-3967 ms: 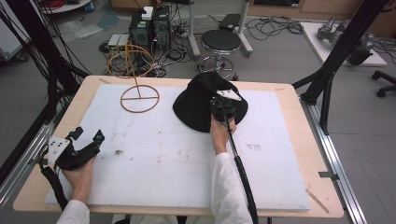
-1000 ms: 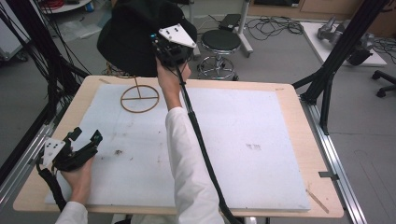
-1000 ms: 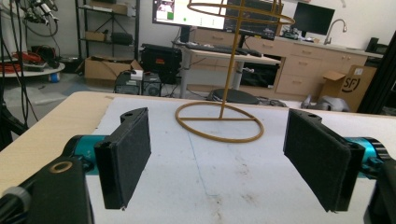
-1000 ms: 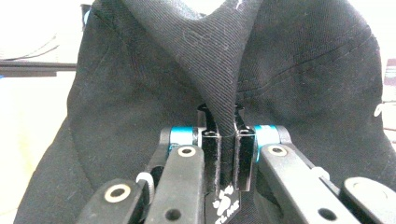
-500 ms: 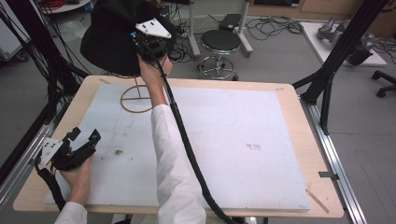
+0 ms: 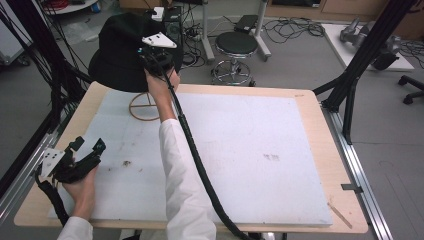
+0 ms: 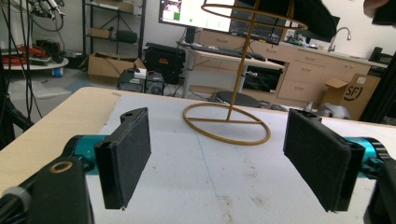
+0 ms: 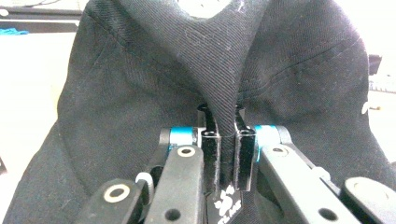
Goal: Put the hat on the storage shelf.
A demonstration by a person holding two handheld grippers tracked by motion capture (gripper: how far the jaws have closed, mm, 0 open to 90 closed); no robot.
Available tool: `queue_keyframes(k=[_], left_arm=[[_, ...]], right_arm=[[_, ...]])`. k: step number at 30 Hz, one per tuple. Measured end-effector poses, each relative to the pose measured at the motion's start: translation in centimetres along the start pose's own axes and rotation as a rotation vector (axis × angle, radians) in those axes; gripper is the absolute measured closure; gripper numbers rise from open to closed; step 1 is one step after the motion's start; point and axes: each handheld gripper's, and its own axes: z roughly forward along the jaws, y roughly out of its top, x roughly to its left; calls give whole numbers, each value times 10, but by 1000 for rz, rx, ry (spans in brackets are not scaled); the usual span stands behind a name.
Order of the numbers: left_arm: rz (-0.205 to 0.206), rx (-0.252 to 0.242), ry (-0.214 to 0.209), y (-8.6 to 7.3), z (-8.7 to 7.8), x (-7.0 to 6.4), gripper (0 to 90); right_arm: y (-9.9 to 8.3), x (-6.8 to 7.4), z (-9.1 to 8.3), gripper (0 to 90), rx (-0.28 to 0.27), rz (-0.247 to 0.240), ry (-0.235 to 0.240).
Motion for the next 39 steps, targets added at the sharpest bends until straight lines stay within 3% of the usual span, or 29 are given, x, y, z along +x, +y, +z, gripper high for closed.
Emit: queue_keyframes(k=[5, 12, 18, 23, 30, 36, 39], left_arm=[[-1, 2, 0, 0, 1, 0, 234], [5, 4, -2, -1, 1, -2, 234], [12, 5, -3, -1, 2, -3, 234], [12, 3, -4, -1, 2, -3, 234], [22, 3, 1, -1, 2, -4, 234], [34, 1, 4, -1, 2, -4, 234], [35, 3, 3, -1, 2, -4, 234]], right_arm=[[-9, -6, 0, 855, 17, 20, -3], [-18, -10, 0, 849, 26, 38, 30], [-16, -9, -3, 834, 3, 34, 43], [-15, -8, -5, 820, 15, 17, 39], [-15, -8, -6, 601, 13, 9, 42], [-16, -14, -10, 285, 26, 31, -20], [-15, -19, -17, 222, 29, 17, -34]])
